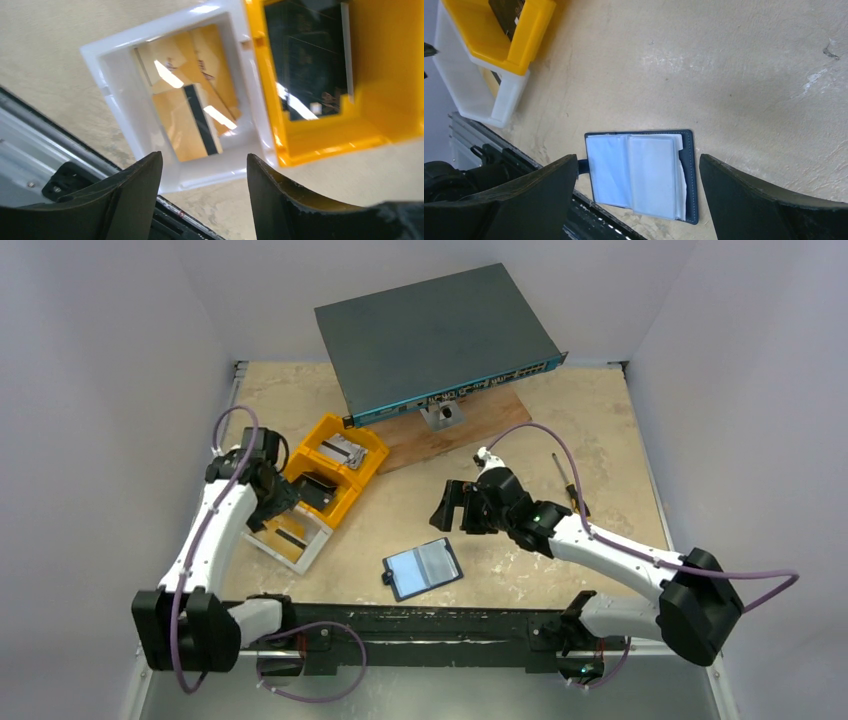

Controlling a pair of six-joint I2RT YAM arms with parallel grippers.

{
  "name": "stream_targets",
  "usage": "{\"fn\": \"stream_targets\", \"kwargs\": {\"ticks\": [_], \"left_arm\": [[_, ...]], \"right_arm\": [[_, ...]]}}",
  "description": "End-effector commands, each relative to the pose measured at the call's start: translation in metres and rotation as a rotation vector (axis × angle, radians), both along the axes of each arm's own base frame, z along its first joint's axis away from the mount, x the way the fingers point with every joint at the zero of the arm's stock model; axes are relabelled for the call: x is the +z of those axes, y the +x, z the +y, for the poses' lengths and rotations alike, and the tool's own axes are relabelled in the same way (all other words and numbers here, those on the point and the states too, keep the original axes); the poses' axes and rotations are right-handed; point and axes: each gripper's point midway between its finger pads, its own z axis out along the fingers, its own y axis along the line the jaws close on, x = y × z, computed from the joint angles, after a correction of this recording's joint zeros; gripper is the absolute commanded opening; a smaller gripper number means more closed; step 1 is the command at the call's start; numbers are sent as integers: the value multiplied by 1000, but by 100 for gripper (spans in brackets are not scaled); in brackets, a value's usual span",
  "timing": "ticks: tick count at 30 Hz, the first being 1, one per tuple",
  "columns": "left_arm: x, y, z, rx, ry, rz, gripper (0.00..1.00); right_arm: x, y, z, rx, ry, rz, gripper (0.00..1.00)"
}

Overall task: Take the credit cards out of the card holder
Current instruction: Place the credit card in the storage box.

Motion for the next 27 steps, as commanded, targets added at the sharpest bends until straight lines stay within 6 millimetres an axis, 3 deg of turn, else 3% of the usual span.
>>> {"fn": "stream_targets", "kwargs": {"ticks": [1, 7, 9, 16, 21, 27], "left_arm": [[28, 8, -26, -163, -124, -173, 62], [42, -5, -100, -443, -318, -261, 61], [35, -21, -133, -542, -364, -211, 60], [7, -48, -209, -714, -552, -150, 49], [-12, -56, -236, -776, -589, -80, 31], [-49, -65, -241, -776, -585, -13, 15]], "right_arm": [[-2, 7, 2, 13, -21, -31, 89], [-34, -7, 4, 35, -95, 43, 67], [-45, -14, 5, 44, -123, 64, 63], [-56, -30, 17, 62, -153, 95, 50], [-67, -36, 18, 55, -182, 132, 38], [-79, -39, 11, 24, -215, 161, 27]]}}
